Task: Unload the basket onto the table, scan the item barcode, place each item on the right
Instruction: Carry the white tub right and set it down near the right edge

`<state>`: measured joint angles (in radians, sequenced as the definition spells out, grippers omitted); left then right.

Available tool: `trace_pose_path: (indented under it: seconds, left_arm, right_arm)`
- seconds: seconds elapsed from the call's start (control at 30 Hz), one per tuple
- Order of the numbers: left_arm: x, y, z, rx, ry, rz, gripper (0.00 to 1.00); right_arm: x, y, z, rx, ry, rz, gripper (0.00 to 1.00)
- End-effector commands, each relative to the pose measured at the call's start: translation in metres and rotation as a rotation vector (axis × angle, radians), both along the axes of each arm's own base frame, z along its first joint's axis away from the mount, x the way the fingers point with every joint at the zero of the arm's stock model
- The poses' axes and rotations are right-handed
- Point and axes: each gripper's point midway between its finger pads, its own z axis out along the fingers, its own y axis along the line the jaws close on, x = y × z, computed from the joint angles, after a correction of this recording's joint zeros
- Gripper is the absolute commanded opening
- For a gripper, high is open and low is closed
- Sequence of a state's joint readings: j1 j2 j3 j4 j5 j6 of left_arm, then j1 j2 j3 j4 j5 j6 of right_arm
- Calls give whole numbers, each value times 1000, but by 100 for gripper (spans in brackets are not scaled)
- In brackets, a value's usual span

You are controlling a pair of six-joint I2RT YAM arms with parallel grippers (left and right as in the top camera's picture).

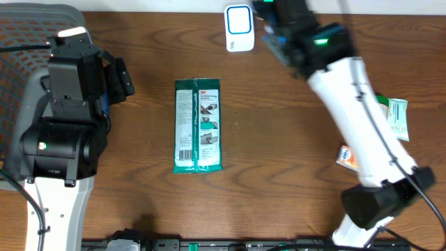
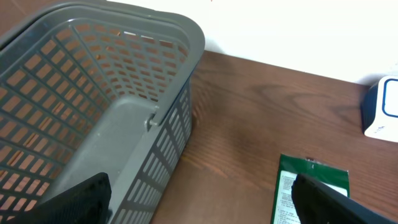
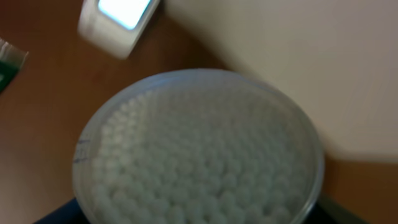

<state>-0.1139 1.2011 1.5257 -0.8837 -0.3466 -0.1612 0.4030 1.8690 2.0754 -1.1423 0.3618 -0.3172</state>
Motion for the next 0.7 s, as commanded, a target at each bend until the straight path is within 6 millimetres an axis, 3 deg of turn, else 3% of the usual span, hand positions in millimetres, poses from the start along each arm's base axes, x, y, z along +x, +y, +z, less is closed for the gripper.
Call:
trace_pose_path:
  seconds: [0.0,0.17,0.33,0.53,0.63,0.67]
  left_arm:
    - [0,3,3,0,-11,18,92]
    - [0,3,3,0,-11,18,92]
    - [0,3,3,0,-11,18,92]
    - [0,3,3,0,-11,18,92]
    - [0,3,3,0,-11,18,92]
    - [0,3,3,0,-11,18,92]
  right_arm:
    - [-29,-14,-30,238,225,-97,1]
    - [-71,-78,-78,222,491,-307,1]
    - [-81,-126,-140,240,575,-475,2]
    - [-93,-163,-203,273,596,-604,8]
    - [-95,-172,-222,282,586,-627,21]
    - [-96,-174,-226,285,581,-630,35]
